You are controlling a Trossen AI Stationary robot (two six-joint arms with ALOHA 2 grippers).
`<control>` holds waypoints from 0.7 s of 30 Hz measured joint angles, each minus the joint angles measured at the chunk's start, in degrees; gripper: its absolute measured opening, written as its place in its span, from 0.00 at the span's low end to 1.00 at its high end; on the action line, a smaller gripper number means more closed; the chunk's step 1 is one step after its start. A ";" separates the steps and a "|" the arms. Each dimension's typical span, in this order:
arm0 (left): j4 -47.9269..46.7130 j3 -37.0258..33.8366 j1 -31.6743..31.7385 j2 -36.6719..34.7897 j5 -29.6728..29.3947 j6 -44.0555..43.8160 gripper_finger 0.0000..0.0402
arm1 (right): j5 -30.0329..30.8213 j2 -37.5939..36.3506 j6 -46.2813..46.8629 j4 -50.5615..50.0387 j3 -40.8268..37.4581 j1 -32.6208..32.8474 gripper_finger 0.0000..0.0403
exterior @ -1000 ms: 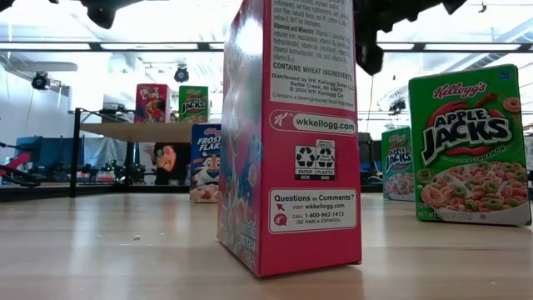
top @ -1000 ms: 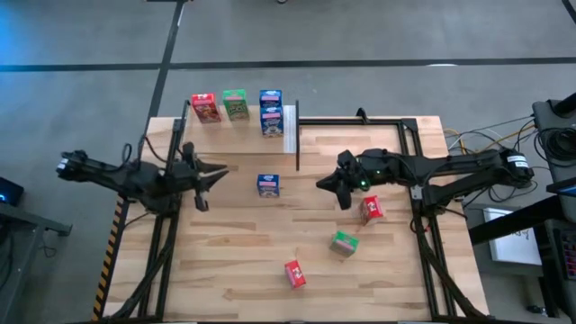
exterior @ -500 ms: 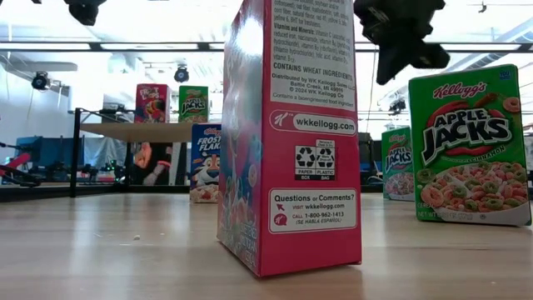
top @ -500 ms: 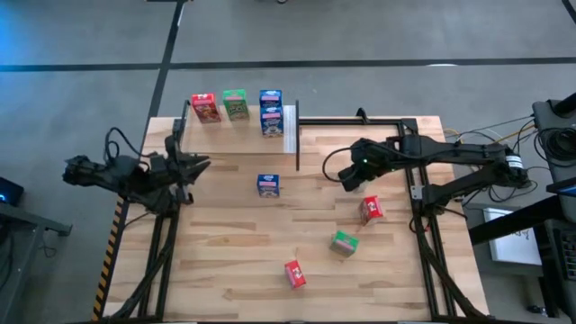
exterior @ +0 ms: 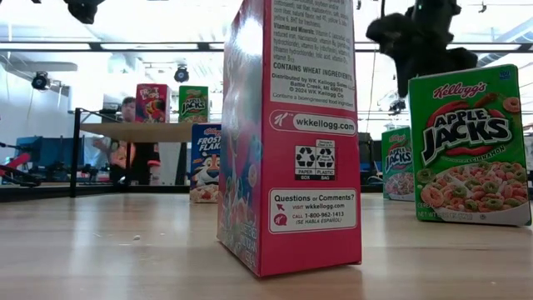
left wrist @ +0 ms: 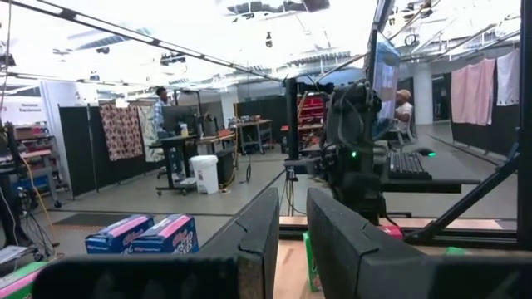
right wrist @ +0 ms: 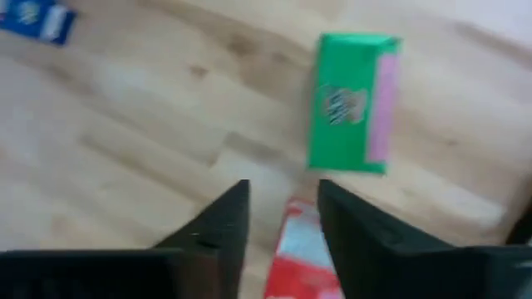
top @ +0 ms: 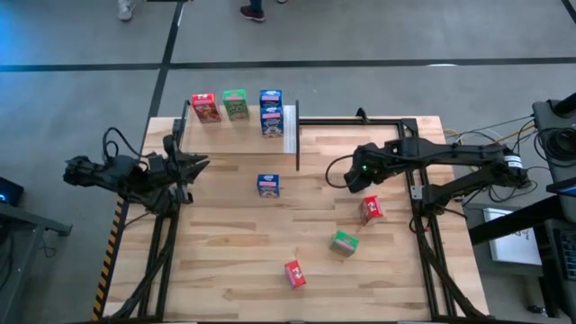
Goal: Stack cereal on shelf
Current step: Put the top green cereal box on the shelf aligned with the other green cereal box
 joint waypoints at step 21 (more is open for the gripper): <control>0.00 0.00 0.00 0.07 0.00 0.00 0.12 | 6.16 0.07 -4.42 13.01 -12.25 -2.47 0.58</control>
